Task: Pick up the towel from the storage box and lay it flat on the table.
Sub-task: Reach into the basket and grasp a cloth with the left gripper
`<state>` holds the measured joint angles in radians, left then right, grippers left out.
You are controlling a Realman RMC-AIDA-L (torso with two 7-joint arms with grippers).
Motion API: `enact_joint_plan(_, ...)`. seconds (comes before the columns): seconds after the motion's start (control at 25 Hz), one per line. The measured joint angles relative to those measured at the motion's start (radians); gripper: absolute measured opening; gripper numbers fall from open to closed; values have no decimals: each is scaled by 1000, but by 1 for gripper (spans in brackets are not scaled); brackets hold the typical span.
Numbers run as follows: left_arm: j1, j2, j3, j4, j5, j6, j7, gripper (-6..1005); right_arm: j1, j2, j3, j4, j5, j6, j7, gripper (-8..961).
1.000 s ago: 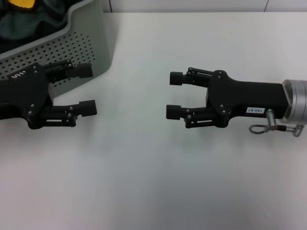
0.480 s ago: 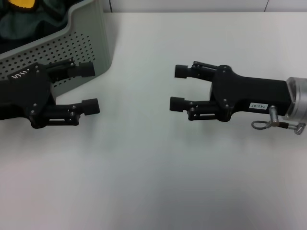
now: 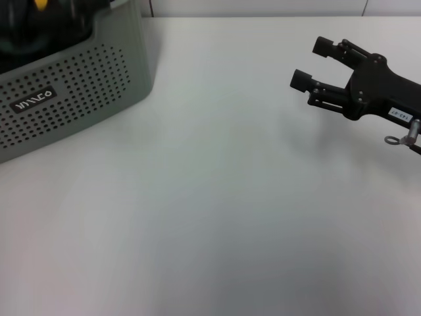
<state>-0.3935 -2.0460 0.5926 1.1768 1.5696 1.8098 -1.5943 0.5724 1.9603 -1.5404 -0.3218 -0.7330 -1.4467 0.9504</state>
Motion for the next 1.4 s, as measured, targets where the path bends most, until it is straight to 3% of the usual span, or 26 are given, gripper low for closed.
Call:
enact_joint_plan(0.12,-21,-11,4,251,186,-171,-158,886,-9,1,1,1,0,-2,0,881)
enact_joint_plan(0.24,-80,-1,6,414,457,-236,-287,886,-30,11,1,9,0,-1,-8,881)
enact_joint_plan(0.4,-176,28,10,500,826,-243,-441,885,-48,18,4,9,2,2,-21,881)
enact_joint_plan(0.56,-216,32,34,501,1085,-243,-474,885,-44,21,4,9,6,9,-22,881)
enact_joint_plan(0.68,-201,26,62,509,1162,-238,-482,886,-41,22,5,6,5,18,-24,881)
enact_joint_plan(1.08,-108,6,125,513,1184,-244,-487,844,-4,28,-2,6,-5,56,-25,880)
enact_joint_plan(1.32,-38,-36,234,544,1246,-402,-484,807,-2,39,-2,4,-12,58,-27,880)
enact_joint_plan(1.4,-18,-37,273,543,1262,-435,-483,795,-7,41,-2,3,-13,58,-27,880)
